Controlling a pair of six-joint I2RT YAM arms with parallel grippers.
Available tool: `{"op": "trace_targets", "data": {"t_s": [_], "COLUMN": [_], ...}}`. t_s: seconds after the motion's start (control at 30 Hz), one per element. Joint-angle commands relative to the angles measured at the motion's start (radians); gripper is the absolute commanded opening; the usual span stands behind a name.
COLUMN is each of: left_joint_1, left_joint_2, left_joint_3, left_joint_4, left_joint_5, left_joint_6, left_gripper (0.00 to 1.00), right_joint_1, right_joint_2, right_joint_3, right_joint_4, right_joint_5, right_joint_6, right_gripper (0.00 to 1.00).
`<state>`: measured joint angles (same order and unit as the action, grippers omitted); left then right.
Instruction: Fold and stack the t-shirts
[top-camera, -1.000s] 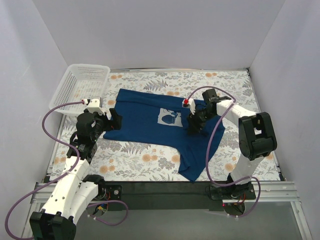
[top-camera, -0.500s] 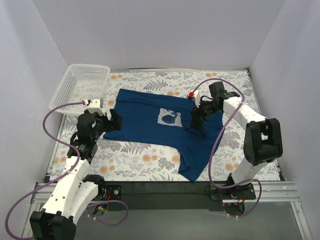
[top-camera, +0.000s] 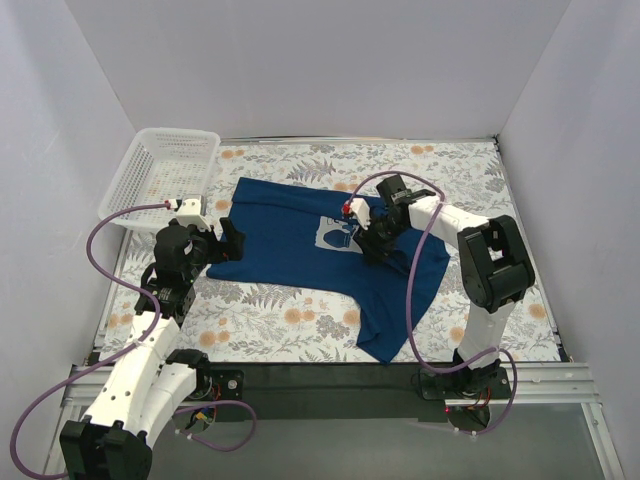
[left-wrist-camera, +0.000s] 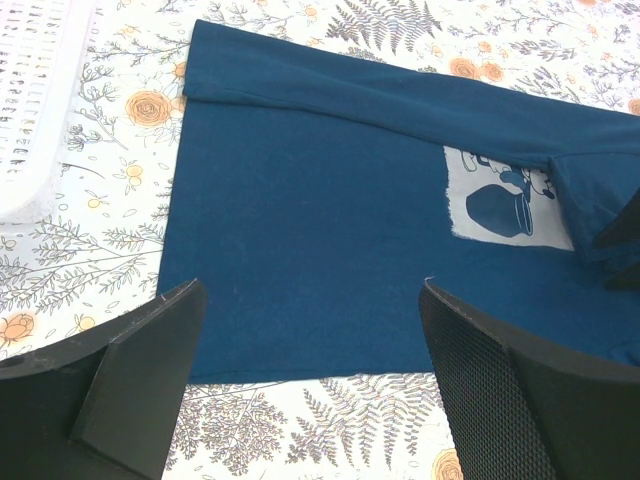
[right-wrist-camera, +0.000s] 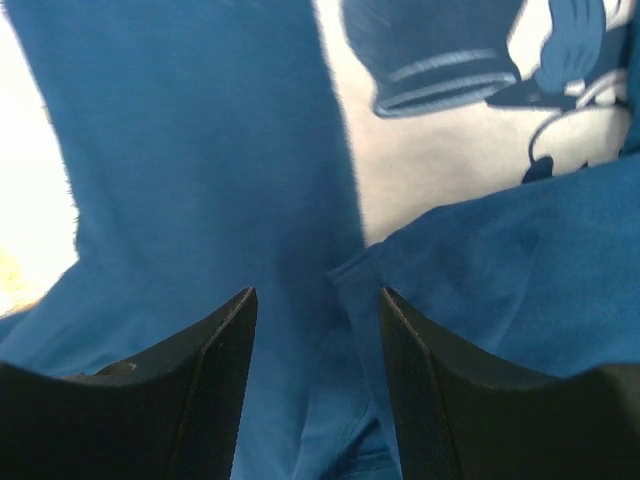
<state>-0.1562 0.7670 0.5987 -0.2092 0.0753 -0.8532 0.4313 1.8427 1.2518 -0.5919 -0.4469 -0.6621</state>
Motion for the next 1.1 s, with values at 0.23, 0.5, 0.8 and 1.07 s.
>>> {"op": "trace_targets", "data": {"t_s": [0.23,0.5,0.8,1.07], "left_joint_1": [0.003,0.003,0.003,0.003], "left_joint_2": [-0.009,-0.012,-0.014,-0.009], "left_joint_3": [-0.005,-0.007,-0.005,-0.005], "left_joint_4": [0.010,0.010,0.010,0.010], "left_joint_5": [0.014,0.015,0.018,0.023], "left_joint_6": [0.000,0.000,0.000,0.000], "left_gripper": [0.81,0.81,0.81,0.81], "right_joint_1": [0.032,0.043,0.043,0.057], "right_joint_2": [0.047,0.069,0.043,-0.036], "right_joint_3": [0.052,0.044,0.060,0.087], "right_joint_4": [0.067,0.083,0.083,0.040], "right_joint_5": [0.134,0.191,0.205,0.129], "right_joint_6": [0.114,0.151,0.170,0.174], "right_gripper": [0.48,0.39,0.12,0.03]}}
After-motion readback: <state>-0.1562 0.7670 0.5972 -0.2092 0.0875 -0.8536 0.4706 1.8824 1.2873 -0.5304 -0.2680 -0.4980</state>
